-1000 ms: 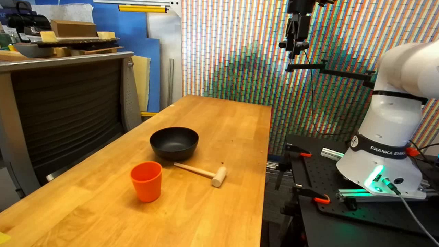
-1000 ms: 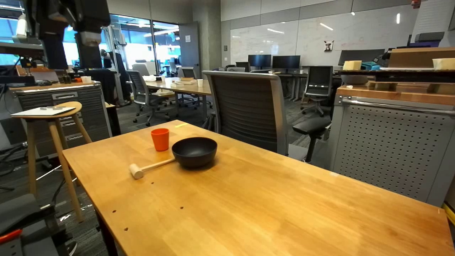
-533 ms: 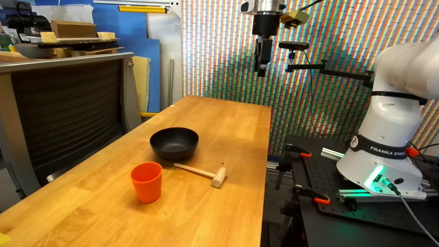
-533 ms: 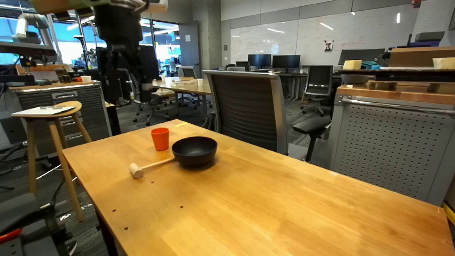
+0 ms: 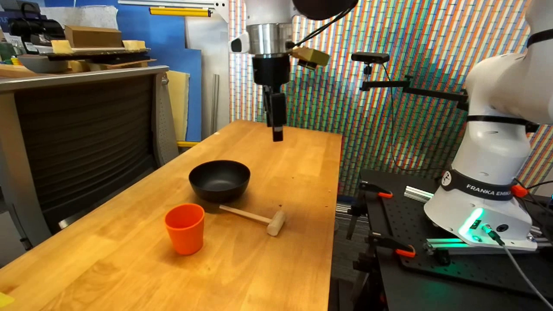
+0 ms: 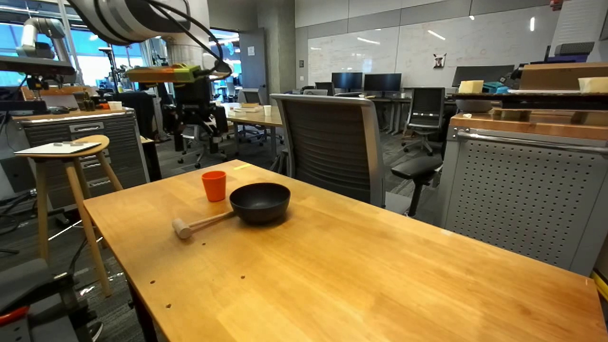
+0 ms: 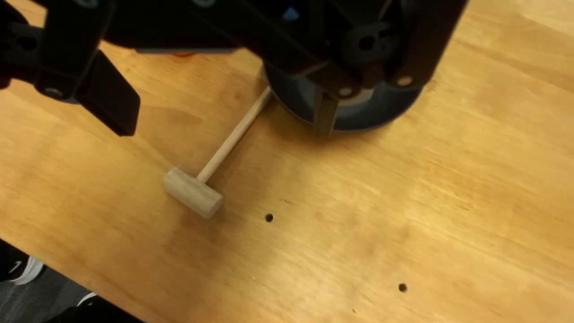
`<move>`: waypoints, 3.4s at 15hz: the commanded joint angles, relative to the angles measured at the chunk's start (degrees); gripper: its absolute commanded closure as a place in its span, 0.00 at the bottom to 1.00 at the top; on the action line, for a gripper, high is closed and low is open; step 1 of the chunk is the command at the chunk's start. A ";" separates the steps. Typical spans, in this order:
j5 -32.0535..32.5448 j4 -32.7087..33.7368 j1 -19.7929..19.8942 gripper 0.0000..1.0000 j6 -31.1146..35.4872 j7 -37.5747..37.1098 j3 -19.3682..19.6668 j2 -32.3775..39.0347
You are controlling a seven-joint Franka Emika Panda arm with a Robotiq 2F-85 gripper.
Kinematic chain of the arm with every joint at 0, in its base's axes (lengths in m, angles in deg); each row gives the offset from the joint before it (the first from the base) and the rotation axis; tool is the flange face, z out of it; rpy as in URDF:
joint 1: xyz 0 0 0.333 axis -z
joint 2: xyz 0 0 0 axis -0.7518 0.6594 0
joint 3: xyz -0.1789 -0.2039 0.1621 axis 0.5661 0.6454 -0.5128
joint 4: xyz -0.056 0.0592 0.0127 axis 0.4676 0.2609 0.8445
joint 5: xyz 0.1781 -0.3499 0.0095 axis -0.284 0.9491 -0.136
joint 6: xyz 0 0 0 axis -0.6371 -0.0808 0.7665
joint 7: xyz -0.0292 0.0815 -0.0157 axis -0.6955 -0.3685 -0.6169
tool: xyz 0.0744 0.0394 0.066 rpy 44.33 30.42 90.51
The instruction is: Put the cup in the bowl
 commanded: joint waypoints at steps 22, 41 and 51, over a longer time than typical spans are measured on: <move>-1.89 50.28 -3.79 0.00 -16.12 -2.47 -6.62 45.30; 1.03 45.11 -1.58 0.92 -12.78 -3.54 -2.61 39.55; 2.19 40.90 2.33 0.92 -13.83 -13.54 3.98 30.06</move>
